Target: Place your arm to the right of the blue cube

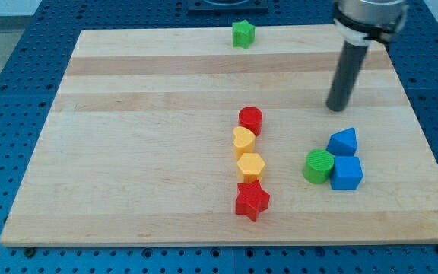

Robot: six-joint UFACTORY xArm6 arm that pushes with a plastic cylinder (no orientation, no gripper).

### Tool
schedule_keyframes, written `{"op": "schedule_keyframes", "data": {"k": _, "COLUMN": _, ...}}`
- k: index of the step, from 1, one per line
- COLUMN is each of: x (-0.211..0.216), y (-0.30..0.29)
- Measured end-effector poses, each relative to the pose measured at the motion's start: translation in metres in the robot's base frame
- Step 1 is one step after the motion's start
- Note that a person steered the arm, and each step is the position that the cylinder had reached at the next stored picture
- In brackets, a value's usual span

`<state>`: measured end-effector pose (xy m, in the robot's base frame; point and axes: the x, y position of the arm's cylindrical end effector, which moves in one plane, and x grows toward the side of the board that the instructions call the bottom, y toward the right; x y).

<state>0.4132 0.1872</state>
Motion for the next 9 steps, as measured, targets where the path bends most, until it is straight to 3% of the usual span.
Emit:
{"op": "schedule_keyframes", "data": {"k": 2, "x": 0.055, "y": 0.036}}
{"op": "schedule_keyframes", "data": {"k": 4, "x": 0.112, "y": 0.031}}
{"op": "schedule_keyframes", "data": {"k": 7, "x": 0.130, "y": 0.019}}
{"op": "schedule_keyframes", "data": {"k": 9, "x": 0.169, "y": 0.012}}
